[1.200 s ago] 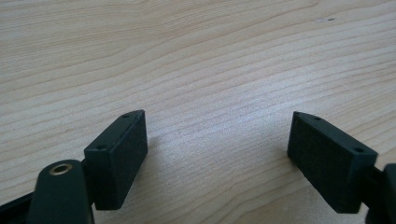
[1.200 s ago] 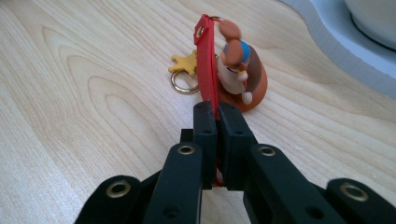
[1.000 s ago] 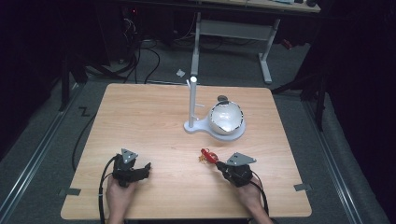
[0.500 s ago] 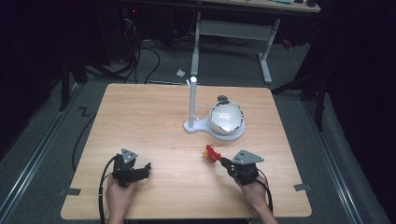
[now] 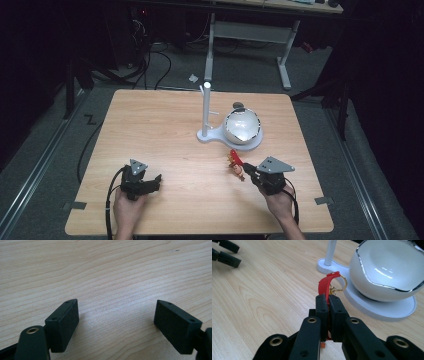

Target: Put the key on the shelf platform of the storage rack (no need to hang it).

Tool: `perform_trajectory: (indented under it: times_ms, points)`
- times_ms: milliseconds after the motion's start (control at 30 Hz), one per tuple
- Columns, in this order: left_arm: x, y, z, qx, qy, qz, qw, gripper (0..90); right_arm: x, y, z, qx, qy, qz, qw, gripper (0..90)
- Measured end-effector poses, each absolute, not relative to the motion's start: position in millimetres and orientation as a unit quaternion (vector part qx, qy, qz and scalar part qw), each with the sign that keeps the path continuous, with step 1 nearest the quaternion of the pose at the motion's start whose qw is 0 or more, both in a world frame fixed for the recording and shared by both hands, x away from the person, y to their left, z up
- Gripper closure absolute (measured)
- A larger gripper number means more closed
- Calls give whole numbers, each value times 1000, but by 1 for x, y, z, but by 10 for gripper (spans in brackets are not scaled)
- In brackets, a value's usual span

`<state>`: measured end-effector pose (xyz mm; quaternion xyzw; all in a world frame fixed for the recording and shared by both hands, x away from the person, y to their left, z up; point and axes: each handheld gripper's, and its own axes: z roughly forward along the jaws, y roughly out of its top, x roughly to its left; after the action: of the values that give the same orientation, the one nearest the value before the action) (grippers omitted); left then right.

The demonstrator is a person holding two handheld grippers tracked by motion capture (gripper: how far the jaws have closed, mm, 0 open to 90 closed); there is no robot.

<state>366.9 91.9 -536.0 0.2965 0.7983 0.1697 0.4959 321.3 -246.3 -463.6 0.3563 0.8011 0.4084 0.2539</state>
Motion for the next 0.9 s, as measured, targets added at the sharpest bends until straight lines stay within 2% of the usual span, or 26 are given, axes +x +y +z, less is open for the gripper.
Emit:
perform_trajectory:
  times_ms: [900]
  points:
    - [367,92,-536,297,798,170,496,204,318,-277,-420,362,769,451,273,873]
